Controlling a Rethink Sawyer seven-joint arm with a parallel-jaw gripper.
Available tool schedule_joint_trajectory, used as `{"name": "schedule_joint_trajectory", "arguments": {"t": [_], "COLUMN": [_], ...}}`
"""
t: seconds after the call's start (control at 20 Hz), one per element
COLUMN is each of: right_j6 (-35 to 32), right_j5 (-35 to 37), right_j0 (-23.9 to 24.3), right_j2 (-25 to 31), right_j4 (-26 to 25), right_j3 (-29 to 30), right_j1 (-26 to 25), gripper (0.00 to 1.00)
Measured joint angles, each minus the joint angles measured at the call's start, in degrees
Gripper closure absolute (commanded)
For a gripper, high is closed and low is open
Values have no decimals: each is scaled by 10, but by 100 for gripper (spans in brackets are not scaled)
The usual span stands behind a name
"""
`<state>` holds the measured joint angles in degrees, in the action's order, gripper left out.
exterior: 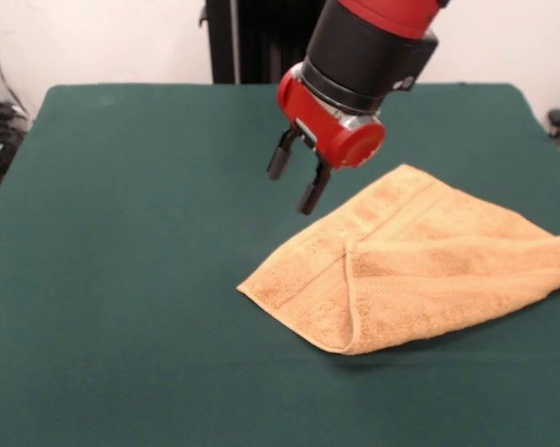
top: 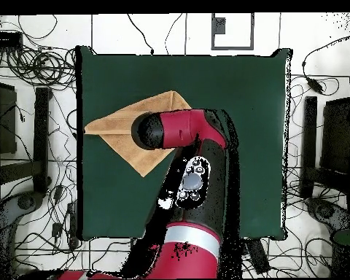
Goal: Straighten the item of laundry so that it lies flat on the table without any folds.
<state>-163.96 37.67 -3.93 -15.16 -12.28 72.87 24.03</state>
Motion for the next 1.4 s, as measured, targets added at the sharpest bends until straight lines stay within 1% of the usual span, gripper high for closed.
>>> {"name": "schedule_joint_trajectory", "arguments": {"t": [0.15,0.25,0.4,0.6,0.75,0.95,1.15,1.4], "right_j6": [0,0,0,0,0,0,0,0], "right_j5": [-12,-28,-45,-50,-50,-67,-94,-121], "right_j0": [17,43,71,88,98,151,192,232], "right_j2": [15,36,56,61,73,137,180,221], "right_j4": [20,56,96,131,141,166,167,167], "right_j3": [7,21,39,59,74,126,162,196], "right_j1": [6,12,18,19,21,33,33,32], "gripper": [0,0,0,0,0,0,0,0]}}
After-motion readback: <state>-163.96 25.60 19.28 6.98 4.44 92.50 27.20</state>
